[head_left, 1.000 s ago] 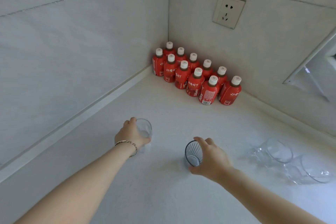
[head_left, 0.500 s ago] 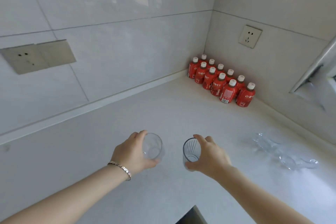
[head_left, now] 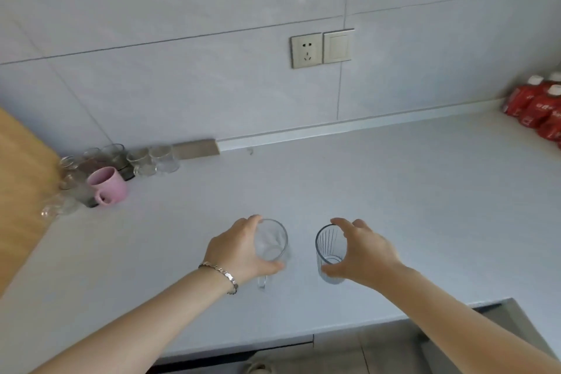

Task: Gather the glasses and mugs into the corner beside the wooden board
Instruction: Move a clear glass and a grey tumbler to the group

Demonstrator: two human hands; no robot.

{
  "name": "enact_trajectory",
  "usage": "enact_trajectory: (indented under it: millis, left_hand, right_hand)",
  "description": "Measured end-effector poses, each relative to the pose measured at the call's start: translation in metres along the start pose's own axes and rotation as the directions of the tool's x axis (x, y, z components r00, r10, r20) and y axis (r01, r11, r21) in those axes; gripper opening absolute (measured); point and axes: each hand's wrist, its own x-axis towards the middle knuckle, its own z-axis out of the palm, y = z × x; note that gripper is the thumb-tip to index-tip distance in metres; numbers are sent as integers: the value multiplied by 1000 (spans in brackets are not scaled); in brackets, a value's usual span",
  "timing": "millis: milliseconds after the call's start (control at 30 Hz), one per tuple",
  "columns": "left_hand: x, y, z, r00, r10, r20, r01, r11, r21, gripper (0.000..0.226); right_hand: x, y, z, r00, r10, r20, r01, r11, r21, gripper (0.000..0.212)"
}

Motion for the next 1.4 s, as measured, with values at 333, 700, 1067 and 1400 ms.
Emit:
enact_trajectory:
  millis: [333, 700, 1067, 1400]
  left_hand:
    - [21, -233, -77, 972, -232, -26, 229, 970, -75, 85]
    - [163, -367, -126, 994, -107, -13, 107, 967, 230, 77]
    - [259, -416, -119, 999, -5, 52, -14, 927, 375, 76]
    - [270, -443, -99, 993, 119, -8, -107, 921, 375, 86]
  right_hand:
    - [103, -210, 81, 986, -131, 100, 135, 990, -43, 89]
    - [199, -338, 140, 996, -86, 15, 86, 996, -13, 88]
    - [295, -373, 166, 998, 7, -55, -5, 999, 37, 89]
    - [362, -413, 192, 1000, -13, 4, 12, 999, 45, 91]
